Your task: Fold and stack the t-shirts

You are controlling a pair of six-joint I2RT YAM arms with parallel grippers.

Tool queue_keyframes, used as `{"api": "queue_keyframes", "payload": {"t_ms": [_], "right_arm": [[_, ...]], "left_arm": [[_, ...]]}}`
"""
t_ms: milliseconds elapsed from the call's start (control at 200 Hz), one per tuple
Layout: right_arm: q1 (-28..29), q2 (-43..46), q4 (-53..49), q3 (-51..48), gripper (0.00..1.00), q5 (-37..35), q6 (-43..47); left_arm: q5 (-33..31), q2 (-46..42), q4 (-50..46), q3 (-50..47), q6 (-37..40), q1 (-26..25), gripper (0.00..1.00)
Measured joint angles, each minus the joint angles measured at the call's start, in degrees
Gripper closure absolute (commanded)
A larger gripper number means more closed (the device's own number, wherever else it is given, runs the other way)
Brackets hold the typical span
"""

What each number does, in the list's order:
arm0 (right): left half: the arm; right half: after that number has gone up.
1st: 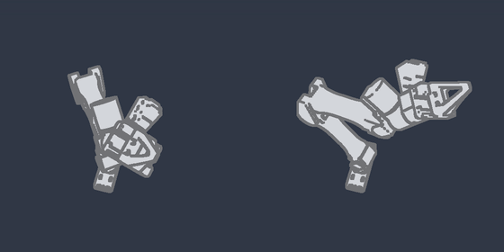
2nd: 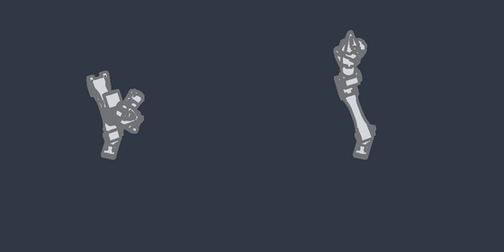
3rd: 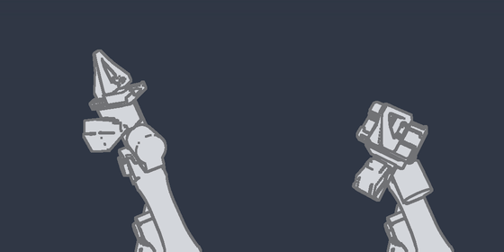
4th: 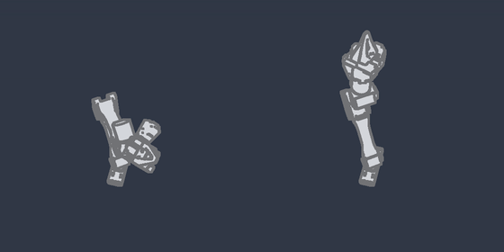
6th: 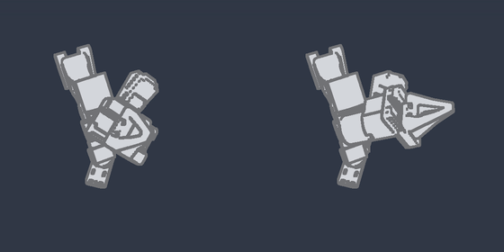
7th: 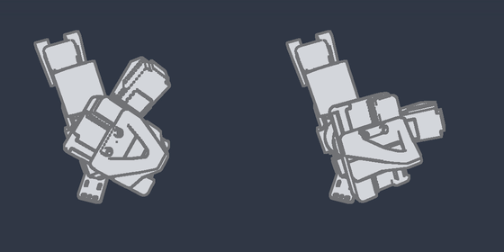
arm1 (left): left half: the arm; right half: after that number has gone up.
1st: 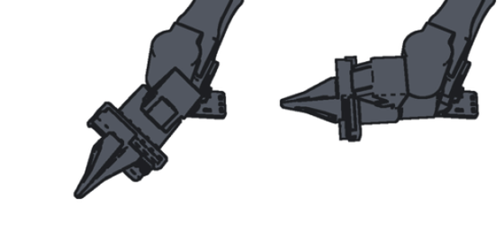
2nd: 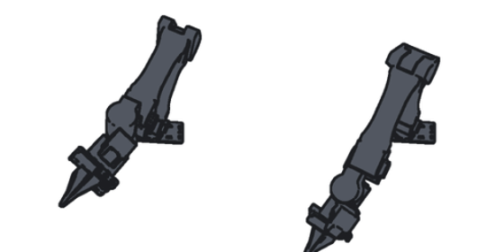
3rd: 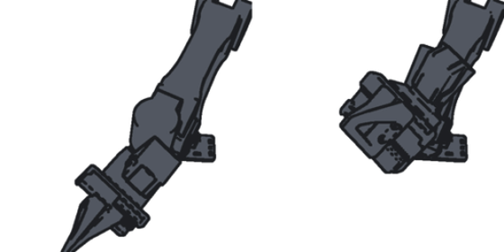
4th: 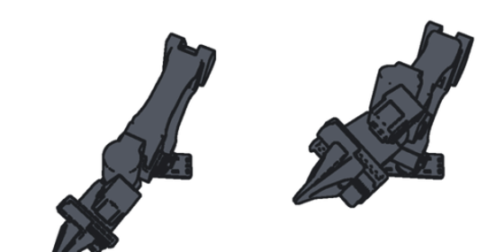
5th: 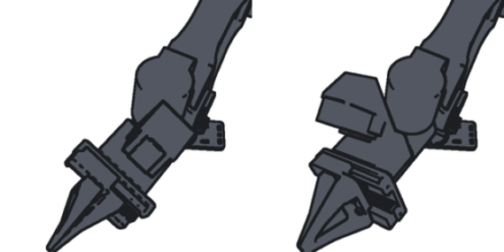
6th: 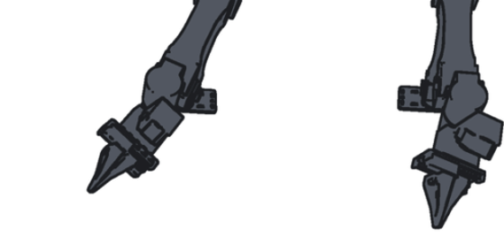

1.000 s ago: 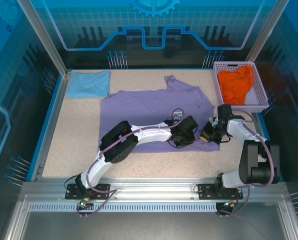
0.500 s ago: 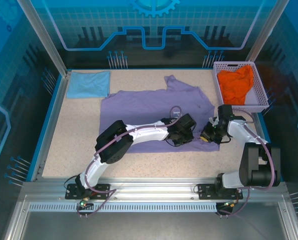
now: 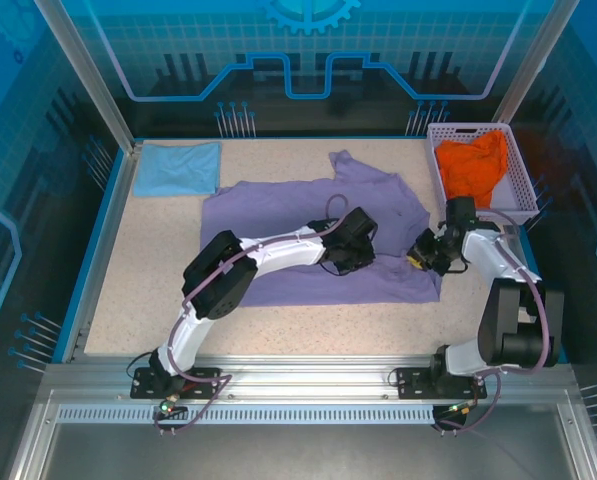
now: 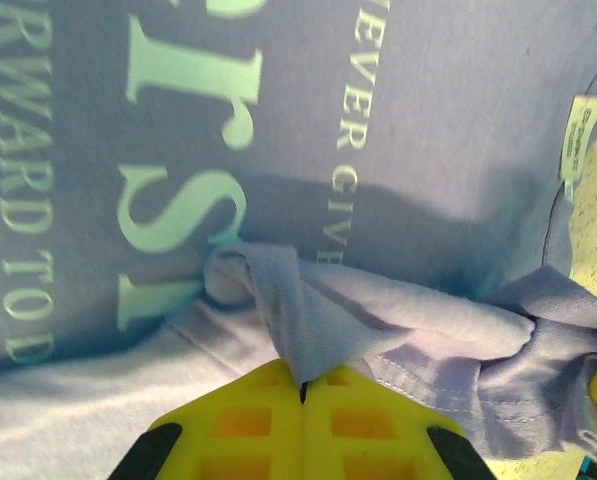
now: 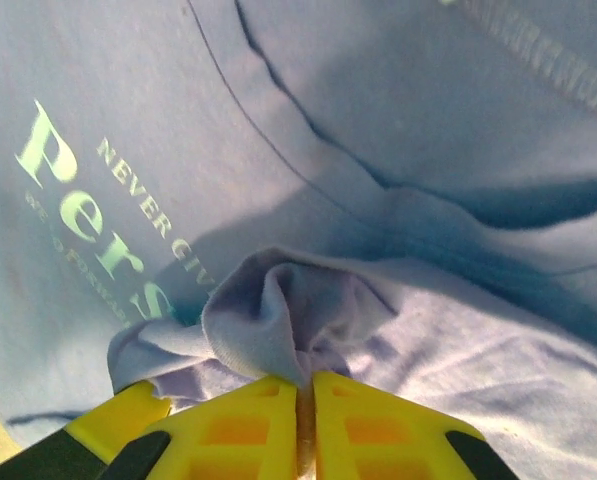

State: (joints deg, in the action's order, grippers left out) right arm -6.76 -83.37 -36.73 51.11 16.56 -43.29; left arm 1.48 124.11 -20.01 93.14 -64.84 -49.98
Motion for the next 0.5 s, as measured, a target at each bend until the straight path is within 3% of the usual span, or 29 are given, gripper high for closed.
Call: {"api": "queue_keyframes", "payload": {"t_ms": [350, 410, 495], "right_arm": [[-0.2, -10.0, 3.4, 6.7, 0.85, 0.4, -5.1], [-0.2, -11.5, 3.7, 7.8, 0.85, 0.4, -5.9], [-0.2, -13.4, 3.8, 9.5, 0.85, 0.4, -6.8]], "left_arm": [[4.4, 0.9, 2.0, 1.0, 2.3, 5.7, 1.00], [5.1, 2.0, 2.4, 2.2, 2.3, 6.5, 0.84], [6.0, 3.1, 2.4, 3.3, 2.4, 7.5, 0.83]]}}
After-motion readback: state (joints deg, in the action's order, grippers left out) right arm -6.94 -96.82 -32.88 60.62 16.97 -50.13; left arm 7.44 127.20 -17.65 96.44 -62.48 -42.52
